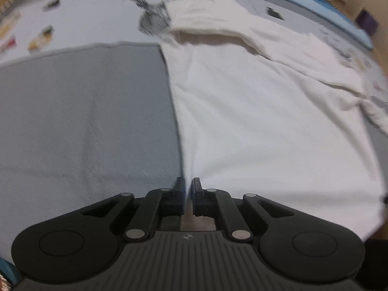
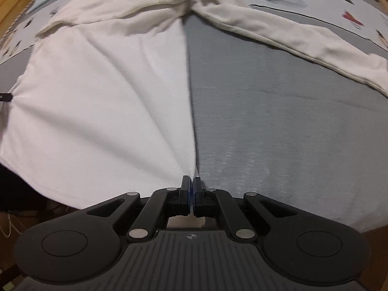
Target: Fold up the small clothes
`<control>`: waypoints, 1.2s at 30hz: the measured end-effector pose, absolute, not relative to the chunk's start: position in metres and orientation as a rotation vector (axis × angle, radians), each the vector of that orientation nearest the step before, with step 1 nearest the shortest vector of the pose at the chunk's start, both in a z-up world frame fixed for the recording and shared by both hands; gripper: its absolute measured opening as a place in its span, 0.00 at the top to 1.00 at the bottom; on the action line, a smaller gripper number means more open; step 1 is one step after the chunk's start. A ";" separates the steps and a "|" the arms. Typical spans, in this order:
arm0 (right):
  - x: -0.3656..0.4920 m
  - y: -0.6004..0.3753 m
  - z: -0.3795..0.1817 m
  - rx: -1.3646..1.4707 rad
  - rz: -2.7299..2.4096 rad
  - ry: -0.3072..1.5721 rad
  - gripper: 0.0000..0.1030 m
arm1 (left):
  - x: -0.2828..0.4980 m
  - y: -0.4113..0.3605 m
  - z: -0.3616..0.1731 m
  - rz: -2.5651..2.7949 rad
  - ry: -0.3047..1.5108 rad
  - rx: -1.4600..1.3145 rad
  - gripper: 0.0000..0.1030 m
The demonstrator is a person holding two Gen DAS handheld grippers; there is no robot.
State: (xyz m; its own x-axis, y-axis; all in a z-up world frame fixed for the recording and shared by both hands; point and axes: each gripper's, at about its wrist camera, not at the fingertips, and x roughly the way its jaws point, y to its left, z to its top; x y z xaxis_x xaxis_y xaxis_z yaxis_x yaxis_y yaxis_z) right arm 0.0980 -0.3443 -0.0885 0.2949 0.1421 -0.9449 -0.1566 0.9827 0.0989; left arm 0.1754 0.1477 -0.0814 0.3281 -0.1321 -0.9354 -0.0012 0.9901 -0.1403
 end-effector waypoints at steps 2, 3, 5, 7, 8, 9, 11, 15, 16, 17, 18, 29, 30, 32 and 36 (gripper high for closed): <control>0.102 -0.342 -0.086 -0.031 0.184 1.240 0.70 | 0.166 0.147 -0.082 -0.132 1.259 -0.133 0.64; 0.104 -0.342 -0.085 -0.028 0.176 1.232 0.65 | 0.161 0.145 -0.084 -0.156 1.272 -0.130 0.59; 0.108 -0.344 -0.084 -0.022 0.164 1.226 0.62 | 0.150 0.142 -0.088 -0.190 1.313 -0.113 0.59; 0.111 -0.345 -0.087 -0.013 0.147 1.241 0.62 | 0.137 0.138 -0.091 -0.217 1.330 -0.067 0.59; 0.116 -0.347 -0.090 -0.013 0.144 1.246 0.62 | 0.131 0.135 -0.091 -0.235 1.330 -0.030 0.59; 0.117 -0.346 -0.091 -0.016 0.149 1.249 0.63 | 0.126 0.134 -0.090 -0.249 1.331 -0.007 0.63; 0.117 -0.343 -0.091 -0.021 0.167 1.249 0.70 | 0.119 0.136 -0.090 -0.267 1.338 0.034 0.91; 0.114 -0.337 -0.087 -0.013 0.213 1.242 1.00 | 0.104 0.143 -0.086 -0.275 1.317 0.135 0.96; 0.114 -0.338 -0.088 -0.006 0.203 1.252 1.00 | 0.101 0.142 -0.087 -0.270 1.312 0.181 0.96; 0.114 -0.341 -0.089 0.003 0.189 1.268 1.00 | 0.099 0.140 -0.088 -0.268 1.314 0.207 0.96; 0.113 -0.342 -0.091 0.004 0.188 1.281 1.00 | 0.095 0.140 -0.088 -0.269 1.313 0.217 0.95; 0.118 -0.324 -0.093 -0.046 0.240 1.314 0.98 | 0.112 0.130 -0.084 -0.304 1.360 0.104 0.86; 0.116 -0.320 -0.095 -0.085 0.255 1.325 0.99 | 0.108 0.124 -0.093 -0.296 1.406 0.173 0.86; 0.113 -0.315 -0.092 -0.115 0.283 1.315 1.00 | 0.108 0.109 -0.089 -0.304 1.403 0.258 0.86; 0.108 -0.324 -0.088 -0.117 0.273 1.317 1.00 | 0.117 0.091 -0.048 -0.341 1.297 0.200 0.74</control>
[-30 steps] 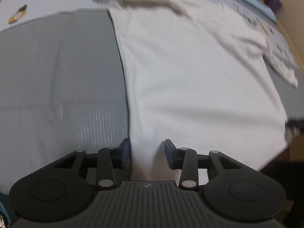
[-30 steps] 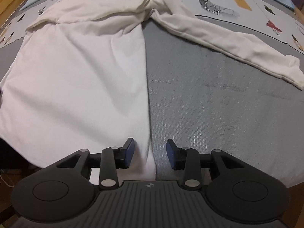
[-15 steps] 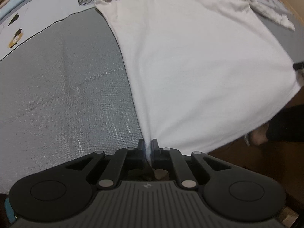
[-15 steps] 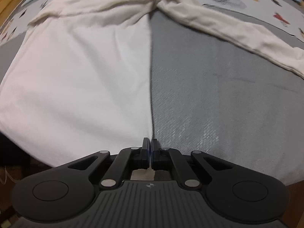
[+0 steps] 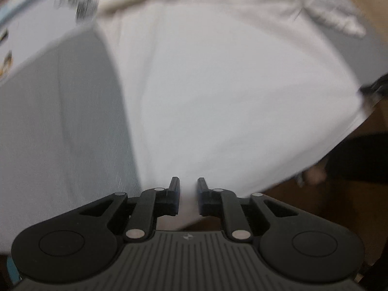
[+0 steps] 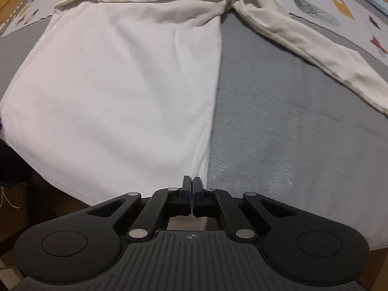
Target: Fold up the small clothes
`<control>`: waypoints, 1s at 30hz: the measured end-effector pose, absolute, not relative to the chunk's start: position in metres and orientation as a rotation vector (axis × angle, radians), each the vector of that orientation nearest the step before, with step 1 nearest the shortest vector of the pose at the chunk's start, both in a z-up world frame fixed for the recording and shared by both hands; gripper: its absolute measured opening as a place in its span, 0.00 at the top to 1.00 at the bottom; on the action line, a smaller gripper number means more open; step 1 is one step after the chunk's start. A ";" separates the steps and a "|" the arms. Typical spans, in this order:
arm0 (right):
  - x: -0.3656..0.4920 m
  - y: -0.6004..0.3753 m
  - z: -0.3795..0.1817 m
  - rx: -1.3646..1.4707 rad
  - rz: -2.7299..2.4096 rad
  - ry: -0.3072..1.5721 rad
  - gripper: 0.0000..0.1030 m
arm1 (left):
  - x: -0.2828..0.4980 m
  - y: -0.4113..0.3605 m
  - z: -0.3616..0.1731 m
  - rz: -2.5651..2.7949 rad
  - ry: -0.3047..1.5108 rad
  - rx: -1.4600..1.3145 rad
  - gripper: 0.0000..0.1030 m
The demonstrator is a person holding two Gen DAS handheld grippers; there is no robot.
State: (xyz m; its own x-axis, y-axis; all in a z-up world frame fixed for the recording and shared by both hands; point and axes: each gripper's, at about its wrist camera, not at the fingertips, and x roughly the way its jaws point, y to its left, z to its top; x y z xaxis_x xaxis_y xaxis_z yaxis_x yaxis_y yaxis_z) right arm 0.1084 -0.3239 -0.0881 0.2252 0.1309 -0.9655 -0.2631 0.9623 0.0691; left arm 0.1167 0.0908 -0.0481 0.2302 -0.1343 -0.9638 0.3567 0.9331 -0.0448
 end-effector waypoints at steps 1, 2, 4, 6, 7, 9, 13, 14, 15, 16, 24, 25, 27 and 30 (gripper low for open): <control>0.106 -0.328 -0.088 -0.105 0.271 1.320 1.00 | 0.117 0.085 -0.037 -0.367 1.255 0.191 0.69; 0.104 -0.330 -0.087 -0.096 0.276 1.322 1.00 | 0.121 0.078 -0.031 -0.380 1.221 0.185 0.63; 0.100 -0.332 -0.088 -0.098 0.290 1.337 1.00 | 0.133 0.063 -0.023 -0.399 1.148 0.171 0.63; 0.101 -0.330 -0.087 -0.098 0.289 1.334 1.00 | 0.150 0.050 -0.020 -0.409 1.112 0.126 0.63; 0.103 -0.330 -0.084 -0.087 0.285 1.324 1.00 | 0.159 0.035 -0.022 -0.406 1.118 0.108 0.63; 0.109 -0.333 -0.074 -0.068 0.244 1.262 1.00 | 0.179 0.016 -0.014 -0.416 1.091 0.119 0.63; 0.128 -0.345 -0.041 0.082 0.195 1.045 0.98 | 0.223 -0.018 0.012 -0.455 0.964 0.176 0.67; 0.135 -0.349 -0.031 0.150 0.182 0.978 0.98 | 0.236 -0.026 0.018 -0.463 0.922 0.185 0.75; 0.141 -0.352 -0.025 0.205 0.181 0.931 0.98 | 0.243 -0.029 0.023 -0.464 0.883 0.198 0.85; 0.149 -0.353 -0.020 0.257 0.176 0.884 0.98 | 0.250 -0.032 0.024 -0.453 0.839 0.208 0.87; 0.230 -0.336 -0.042 0.480 0.118 0.894 0.77 | 0.288 -0.039 -0.011 -0.358 0.848 0.073 0.93; 0.241 -0.333 -0.050 0.485 0.099 0.907 0.69 | 0.290 -0.041 -0.011 -0.372 0.837 0.086 0.93; 0.265 -0.324 -0.063 0.480 0.067 0.938 0.65 | 0.292 -0.041 -0.014 -0.400 0.841 0.088 0.93; 0.282 -0.316 -0.076 0.494 0.036 0.952 0.66 | 0.297 -0.043 -0.019 -0.447 0.856 0.054 0.91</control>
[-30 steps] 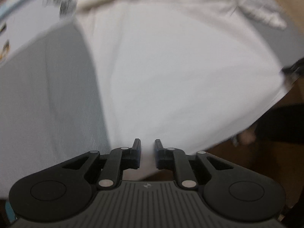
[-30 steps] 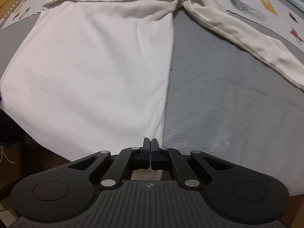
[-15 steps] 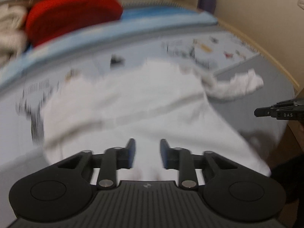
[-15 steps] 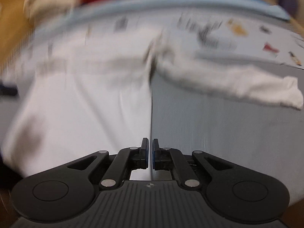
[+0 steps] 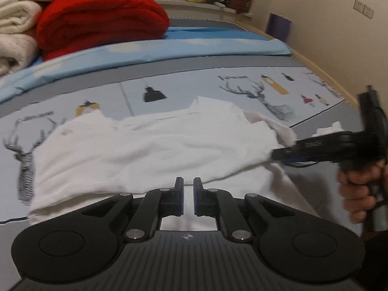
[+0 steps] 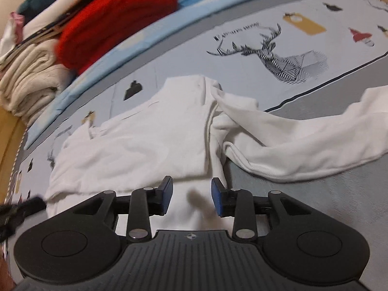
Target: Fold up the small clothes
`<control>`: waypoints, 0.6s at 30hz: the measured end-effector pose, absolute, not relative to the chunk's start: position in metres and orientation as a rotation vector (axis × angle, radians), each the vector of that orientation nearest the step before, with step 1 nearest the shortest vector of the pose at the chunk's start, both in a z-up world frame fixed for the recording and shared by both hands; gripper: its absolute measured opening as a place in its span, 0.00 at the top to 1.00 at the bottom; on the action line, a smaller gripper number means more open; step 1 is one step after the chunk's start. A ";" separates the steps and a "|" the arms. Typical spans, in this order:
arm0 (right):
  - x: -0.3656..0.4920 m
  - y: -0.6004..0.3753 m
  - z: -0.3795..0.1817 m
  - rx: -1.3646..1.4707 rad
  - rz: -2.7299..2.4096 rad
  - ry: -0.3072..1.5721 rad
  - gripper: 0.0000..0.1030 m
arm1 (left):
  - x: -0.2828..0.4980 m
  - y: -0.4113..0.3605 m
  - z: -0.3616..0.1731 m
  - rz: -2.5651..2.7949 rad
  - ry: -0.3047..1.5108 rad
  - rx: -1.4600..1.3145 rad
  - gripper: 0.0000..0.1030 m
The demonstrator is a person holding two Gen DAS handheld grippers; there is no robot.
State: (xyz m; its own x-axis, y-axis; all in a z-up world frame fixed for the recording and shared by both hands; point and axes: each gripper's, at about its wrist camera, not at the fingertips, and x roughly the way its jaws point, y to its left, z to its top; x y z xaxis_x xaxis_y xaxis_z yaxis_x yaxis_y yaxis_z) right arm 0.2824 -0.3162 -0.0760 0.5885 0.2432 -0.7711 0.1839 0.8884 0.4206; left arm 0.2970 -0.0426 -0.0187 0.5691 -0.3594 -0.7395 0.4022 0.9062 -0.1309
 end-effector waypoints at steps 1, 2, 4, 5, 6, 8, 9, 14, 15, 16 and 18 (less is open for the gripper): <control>0.286 -0.313 -0.076 0.492 0.031 0.945 0.82 | 0.300 -0.046 -0.021 -0.473 0.857 0.052 0.91; 0.289 -0.311 -0.075 0.486 0.034 0.933 0.99 | 0.300 -0.047 -0.024 -0.498 0.856 0.055 0.90; 0.291 -0.303 -0.067 0.450 0.038 0.856 1.00 | 0.302 -0.055 -0.029 -0.548 0.847 0.063 0.81; 0.292 -0.300 -0.061 0.440 0.062 0.810 1.00 | 0.303 -0.060 -0.030 -0.570 0.841 0.064 0.70; 0.291 -0.296 -0.052 0.445 0.117 0.751 1.00 | 0.304 -0.064 -0.031 -0.589 0.831 0.063 0.62; 0.288 -0.290 -0.038 0.474 0.237 0.668 1.00 | 0.307 -0.074 -0.032 -0.612 0.804 0.063 0.59; 0.286 -0.288 -0.034 0.486 0.284 0.640 1.00 | 0.309 -0.078 -0.033 -0.622 0.795 0.057 0.59; 0.285 -0.287 -0.029 0.497 0.392 0.632 1.00 | 0.326 -0.095 -0.042 -0.614 0.771 0.015 0.59; 0.286 -0.287 -0.029 0.492 0.414 0.635 1.00 | 0.329 -0.097 -0.043 -0.613 0.768 0.008 0.59; 0.286 -0.286 -0.029 0.481 0.432 0.643 1.00 | 0.331 -0.099 -0.043 -0.613 0.765 0.003 0.59; 0.286 -0.286 -0.030 0.491 0.471 0.655 1.00 | 0.335 -0.101 -0.043 -0.615 0.760 0.002 0.89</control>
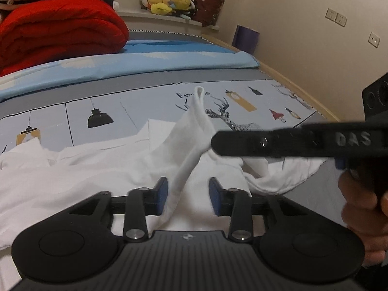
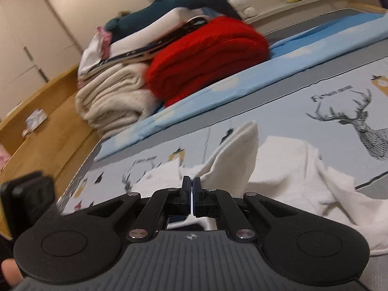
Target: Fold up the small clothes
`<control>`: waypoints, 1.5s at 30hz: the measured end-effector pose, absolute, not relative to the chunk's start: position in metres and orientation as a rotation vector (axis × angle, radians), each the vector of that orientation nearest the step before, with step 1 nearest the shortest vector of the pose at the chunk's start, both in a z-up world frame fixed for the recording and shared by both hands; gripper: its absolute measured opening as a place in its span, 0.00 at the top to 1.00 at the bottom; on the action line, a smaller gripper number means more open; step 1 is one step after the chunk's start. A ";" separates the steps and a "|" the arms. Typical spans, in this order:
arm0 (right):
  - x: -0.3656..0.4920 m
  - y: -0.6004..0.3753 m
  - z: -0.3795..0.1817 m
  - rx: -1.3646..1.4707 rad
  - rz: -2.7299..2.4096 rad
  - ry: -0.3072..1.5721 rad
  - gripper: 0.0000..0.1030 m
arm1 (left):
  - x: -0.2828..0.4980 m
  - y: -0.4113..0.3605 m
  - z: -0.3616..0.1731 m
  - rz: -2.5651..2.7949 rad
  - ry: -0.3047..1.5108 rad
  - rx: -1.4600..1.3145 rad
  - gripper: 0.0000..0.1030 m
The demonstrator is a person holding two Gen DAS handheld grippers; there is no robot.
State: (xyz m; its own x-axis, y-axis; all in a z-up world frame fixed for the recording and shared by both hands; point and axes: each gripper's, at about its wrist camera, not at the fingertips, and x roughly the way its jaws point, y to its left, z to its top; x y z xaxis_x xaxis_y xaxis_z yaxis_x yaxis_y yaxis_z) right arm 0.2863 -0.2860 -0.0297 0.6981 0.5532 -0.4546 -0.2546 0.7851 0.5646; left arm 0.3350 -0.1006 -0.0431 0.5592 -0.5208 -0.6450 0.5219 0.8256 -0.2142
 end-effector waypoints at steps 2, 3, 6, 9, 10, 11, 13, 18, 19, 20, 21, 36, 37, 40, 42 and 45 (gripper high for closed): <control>0.286 -0.286 -0.027 0.488 0.502 0.665 1.00 | 0.339 -0.099 -0.042 -0.592 0.773 0.033 0.99; 0.288 -0.286 -0.027 0.485 0.507 0.677 1.00 | 0.342 -0.095 -0.041 -0.562 0.776 0.050 0.99; 0.296 -0.292 -0.032 0.486 0.417 0.719 0.94 | 0.358 -0.057 -0.037 -0.413 0.812 0.043 0.99; 0.308 -0.306 -0.046 0.439 0.192 0.817 0.71 | 0.382 0.029 -0.033 -0.149 0.878 -0.047 0.99; 0.311 -0.312 -0.052 0.429 0.113 0.850 0.70 | 0.386 0.063 -0.032 -0.040 0.884 -0.049 0.99; 0.313 -0.318 -0.057 0.422 0.054 0.879 0.70 | 0.388 0.103 -0.030 0.100 0.877 -0.034 0.99; 0.319 -0.330 -0.067 0.405 -0.046 0.937 0.70 | 0.385 0.182 -0.026 0.457 0.882 0.009 0.99; 0.329 -0.341 -0.080 0.366 -0.128 0.967 0.70 | 0.351 0.295 -0.003 1.011 0.785 -0.093 0.95; 0.332 -0.339 -0.080 0.345 -0.136 0.961 0.70 | 0.352 0.288 0.002 0.947 0.756 -0.115 0.91; 0.336 -0.337 -0.082 0.312 -0.145 0.952 0.70 | 0.358 0.273 0.004 0.843 0.743 -0.122 0.79; 0.339 -0.333 -0.082 0.269 -0.156 0.941 0.70 | 0.365 0.259 0.004 0.740 0.740 -0.136 0.66; 0.393 -0.333 -0.111 0.007 -0.180 0.939 0.70 | 0.412 0.209 -0.106 0.245 1.134 -0.262 0.70; 0.396 -0.332 -0.114 -0.003 -0.145 0.949 0.79 | 0.407 0.211 -0.107 0.248 1.145 -0.238 0.72; 0.403 -0.325 -0.117 -0.047 -0.082 0.937 0.99 | 0.397 0.217 -0.099 0.300 1.178 -0.218 0.75; 0.409 -0.324 -0.115 -0.075 -0.100 0.909 0.99 | 0.392 0.219 -0.097 0.333 1.202 -0.216 0.73; 0.420 -0.335 -0.108 -0.026 -0.181 0.834 0.99 | 0.383 0.215 -0.090 0.359 1.212 -0.191 0.69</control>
